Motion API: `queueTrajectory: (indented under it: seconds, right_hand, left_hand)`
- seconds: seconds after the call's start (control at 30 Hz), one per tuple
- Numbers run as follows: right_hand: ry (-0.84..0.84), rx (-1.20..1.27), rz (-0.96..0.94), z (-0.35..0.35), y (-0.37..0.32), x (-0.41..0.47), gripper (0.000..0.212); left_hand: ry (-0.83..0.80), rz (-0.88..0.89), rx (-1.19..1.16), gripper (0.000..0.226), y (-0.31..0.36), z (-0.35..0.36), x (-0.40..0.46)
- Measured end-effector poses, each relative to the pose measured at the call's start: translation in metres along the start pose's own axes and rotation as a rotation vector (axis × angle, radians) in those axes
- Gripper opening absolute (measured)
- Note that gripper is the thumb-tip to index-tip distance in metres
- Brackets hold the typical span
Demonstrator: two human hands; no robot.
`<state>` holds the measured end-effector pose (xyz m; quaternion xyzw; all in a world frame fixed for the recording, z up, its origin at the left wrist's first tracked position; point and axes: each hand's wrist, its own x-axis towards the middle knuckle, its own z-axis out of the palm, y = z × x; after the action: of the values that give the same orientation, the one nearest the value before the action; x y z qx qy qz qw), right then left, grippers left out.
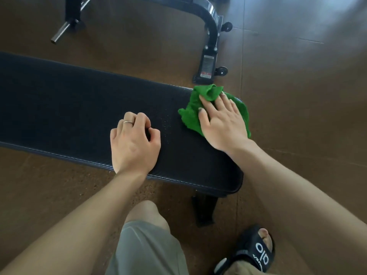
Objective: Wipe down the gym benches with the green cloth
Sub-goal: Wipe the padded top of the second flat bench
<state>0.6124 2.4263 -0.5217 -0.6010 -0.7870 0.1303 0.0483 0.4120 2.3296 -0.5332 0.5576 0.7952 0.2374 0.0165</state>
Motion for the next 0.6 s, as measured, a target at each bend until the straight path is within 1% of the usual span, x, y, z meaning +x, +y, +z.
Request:
queueTrajectory:
  seconds: [0.07,0.13,0.2,0.3,0.37,0.43,0.53,0.6]
  right_hand:
    - [-0.025,0.012,0.061,-0.001,-0.003,0.018,0.059]
    - [-0.04,0.022,0.082,-0.001,-0.01,0.011,0.061]
    - [-0.035,0.028,0.069,0.002,-0.019,-0.026,0.062]
    - [-0.016,0.01,-0.013,0.009,-0.033,-0.108,0.066]
    - [-0.035,-0.021,-0.062,0.012,-0.032,-0.129,0.064]
    - [-0.036,-0.017,-0.065,0.008,-0.023,-0.111,0.063]
    - [-0.008,-0.005,-0.013,0.003,-0.008,-0.045,0.063]
    - [0.007,-0.003,0.054,-0.001,0.001,-0.001,0.061]
  left_hand:
    - [-0.002,0.014,-0.003,0.01,0.0,-0.001,-0.001]
    - [-0.002,0.021,-0.003,0.01,-0.002,-0.002,-0.001]
    - [-0.006,0.011,-0.019,0.009,-0.002,-0.002,-0.002]
    - [0.002,0.004,-0.028,0.009,-0.002,-0.001,-0.002]
    - [0.003,-0.002,-0.027,0.009,-0.003,-0.001,-0.003]
    - [-0.003,0.003,-0.029,0.008,-0.002,-0.001,-0.004]
    - [0.011,0.006,-0.024,0.007,-0.003,-0.001,-0.004]
    - [0.012,0.007,-0.032,0.007,-0.004,0.0,-0.004]
